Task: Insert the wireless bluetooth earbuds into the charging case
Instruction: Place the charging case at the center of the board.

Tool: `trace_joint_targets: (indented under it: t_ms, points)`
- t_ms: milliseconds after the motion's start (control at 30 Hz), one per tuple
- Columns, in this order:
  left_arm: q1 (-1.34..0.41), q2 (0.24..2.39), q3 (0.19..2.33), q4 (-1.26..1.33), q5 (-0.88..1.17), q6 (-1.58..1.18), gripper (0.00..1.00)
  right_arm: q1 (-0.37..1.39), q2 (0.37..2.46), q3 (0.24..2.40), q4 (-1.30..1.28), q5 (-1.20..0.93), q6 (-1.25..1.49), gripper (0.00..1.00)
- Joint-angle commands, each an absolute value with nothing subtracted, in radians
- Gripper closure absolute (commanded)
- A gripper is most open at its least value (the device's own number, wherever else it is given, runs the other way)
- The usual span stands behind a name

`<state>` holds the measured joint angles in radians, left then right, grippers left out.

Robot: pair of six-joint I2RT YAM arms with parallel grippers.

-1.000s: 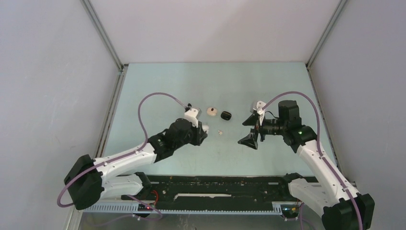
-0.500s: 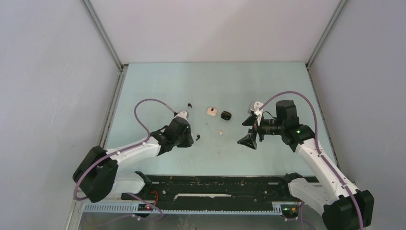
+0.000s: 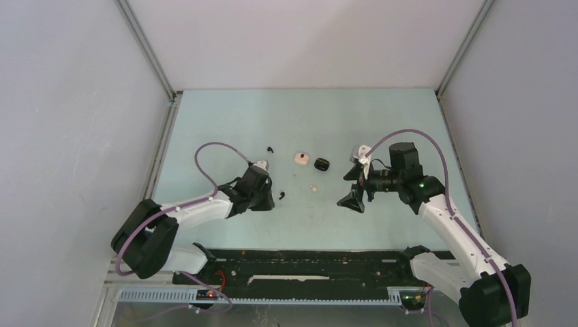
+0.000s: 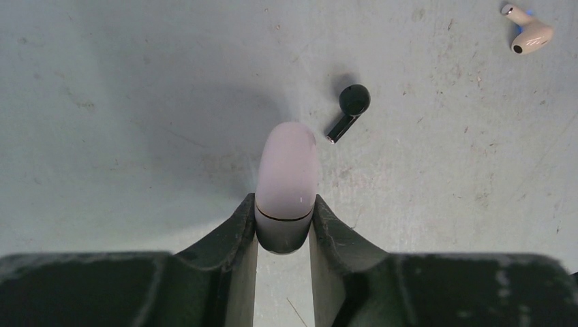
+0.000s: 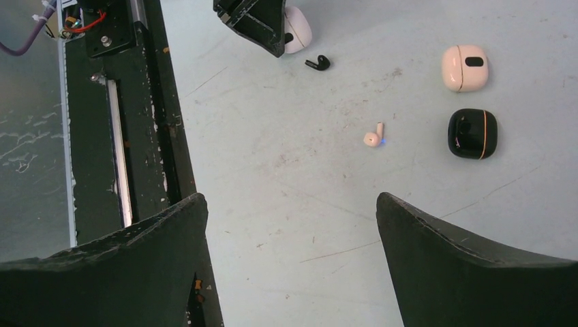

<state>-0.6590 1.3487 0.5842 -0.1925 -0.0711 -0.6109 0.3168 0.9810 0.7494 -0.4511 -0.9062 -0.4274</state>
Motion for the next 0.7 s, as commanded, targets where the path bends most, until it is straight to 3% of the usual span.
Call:
trace_joint_targets:
  t_ms: [0,200,667]
  points:
    - [-0.650,1.364,0.608,-0.230,-0.069,-0.590,0.67,0.322,0.994,0.753,-0.447,-0.895,-0.441,0.04]
    - [-0.650,1.300,0.636,-0.337,-0.169,-0.573,0.57,0.326,1.027,0.754,-0.434,-0.887,-0.426,0.04]
    - [-0.664,0.953,0.530,-0.320,-0.249,-0.603,0.52,0.410,1.210,0.818,-0.295,-0.576,-0.403,0.07]
